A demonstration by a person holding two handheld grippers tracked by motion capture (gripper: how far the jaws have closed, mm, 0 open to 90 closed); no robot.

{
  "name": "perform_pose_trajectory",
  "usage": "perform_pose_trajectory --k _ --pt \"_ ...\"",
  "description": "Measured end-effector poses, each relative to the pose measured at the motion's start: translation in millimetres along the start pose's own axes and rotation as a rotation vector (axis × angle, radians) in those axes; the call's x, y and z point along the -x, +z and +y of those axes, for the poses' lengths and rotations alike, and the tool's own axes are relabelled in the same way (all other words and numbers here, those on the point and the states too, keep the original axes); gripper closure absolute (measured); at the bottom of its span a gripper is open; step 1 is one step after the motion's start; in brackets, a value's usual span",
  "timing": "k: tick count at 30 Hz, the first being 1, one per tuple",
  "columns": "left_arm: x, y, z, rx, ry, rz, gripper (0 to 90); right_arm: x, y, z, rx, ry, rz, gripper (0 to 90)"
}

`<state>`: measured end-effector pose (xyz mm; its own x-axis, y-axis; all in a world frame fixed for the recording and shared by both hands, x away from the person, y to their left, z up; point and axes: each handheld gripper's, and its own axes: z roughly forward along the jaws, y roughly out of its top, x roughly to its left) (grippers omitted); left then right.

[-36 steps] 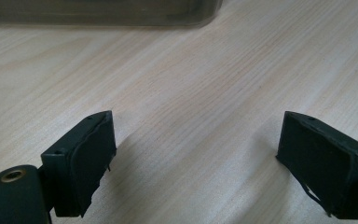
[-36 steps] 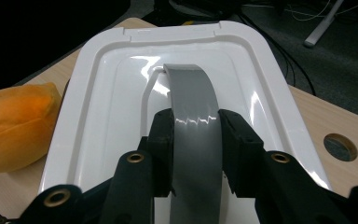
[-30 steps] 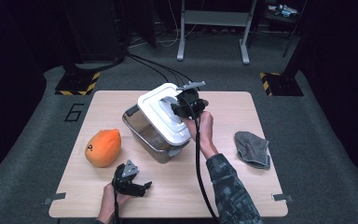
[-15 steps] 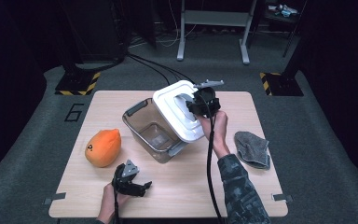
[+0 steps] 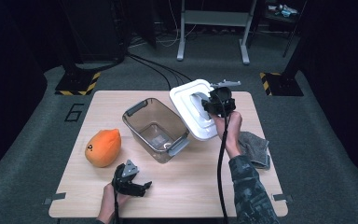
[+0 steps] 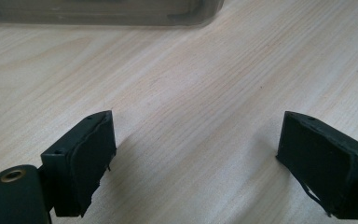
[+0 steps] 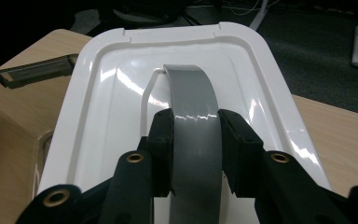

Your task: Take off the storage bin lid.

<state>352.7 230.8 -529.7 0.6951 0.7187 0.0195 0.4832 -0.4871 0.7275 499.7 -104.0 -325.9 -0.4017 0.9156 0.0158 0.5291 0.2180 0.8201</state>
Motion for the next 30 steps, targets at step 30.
perform_pose_trajectory --k 30 --pt "0.3 0.3 -0.1 0.004 -0.006 0.002 11.0 41.8 33.7 -43.2 -0.081 0.142 -0.146 66.6"
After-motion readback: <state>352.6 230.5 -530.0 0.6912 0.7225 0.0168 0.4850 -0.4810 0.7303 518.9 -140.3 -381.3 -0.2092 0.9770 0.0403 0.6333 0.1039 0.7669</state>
